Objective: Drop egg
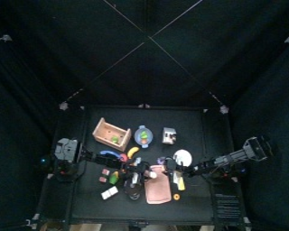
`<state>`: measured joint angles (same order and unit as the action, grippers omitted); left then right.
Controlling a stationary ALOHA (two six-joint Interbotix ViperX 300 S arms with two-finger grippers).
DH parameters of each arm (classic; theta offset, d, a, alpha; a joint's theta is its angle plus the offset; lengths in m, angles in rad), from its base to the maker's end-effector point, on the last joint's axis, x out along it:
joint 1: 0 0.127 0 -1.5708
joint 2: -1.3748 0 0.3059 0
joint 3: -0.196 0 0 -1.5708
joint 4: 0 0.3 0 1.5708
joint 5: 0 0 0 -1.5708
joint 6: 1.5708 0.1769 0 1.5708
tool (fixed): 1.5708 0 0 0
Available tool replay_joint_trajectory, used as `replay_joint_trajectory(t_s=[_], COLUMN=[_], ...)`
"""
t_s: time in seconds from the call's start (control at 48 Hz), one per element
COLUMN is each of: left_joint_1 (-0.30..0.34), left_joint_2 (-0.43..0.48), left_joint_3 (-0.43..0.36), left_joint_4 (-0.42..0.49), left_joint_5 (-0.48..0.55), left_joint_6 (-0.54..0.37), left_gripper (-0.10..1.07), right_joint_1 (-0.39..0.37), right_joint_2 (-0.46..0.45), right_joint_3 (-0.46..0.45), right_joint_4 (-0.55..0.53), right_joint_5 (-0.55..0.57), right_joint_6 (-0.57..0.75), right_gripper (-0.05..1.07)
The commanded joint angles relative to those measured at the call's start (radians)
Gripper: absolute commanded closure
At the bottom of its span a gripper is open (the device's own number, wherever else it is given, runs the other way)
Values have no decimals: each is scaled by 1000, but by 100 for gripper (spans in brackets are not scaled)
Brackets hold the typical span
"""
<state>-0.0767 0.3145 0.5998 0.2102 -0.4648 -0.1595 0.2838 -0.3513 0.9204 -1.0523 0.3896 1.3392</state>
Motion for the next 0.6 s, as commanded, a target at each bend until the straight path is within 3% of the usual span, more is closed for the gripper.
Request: replay_joint_trajectory(t_s=[0.0, 0.167, 0.583], left_joint_1=[3, 3, 3], left_joint_2=[-12, -15, -26], left_joint_3=[-35, -57, -61], left_joint_4=[-9, -29, -29], left_joint_5=[48, 112, 118], left_joint_6=[0, 2, 3], left_gripper=[24, 18, 7], right_joint_1=[-3, -3, -5], right_joint_2=[-25, -23, -15], right_joint_3=[-17, -17, -18], right_joint_4=[-5, -5, -5], right_joint_5=[-2, -2, -2], right_joint_6=[0, 0, 0], right_gripper=[39, 40, 39])
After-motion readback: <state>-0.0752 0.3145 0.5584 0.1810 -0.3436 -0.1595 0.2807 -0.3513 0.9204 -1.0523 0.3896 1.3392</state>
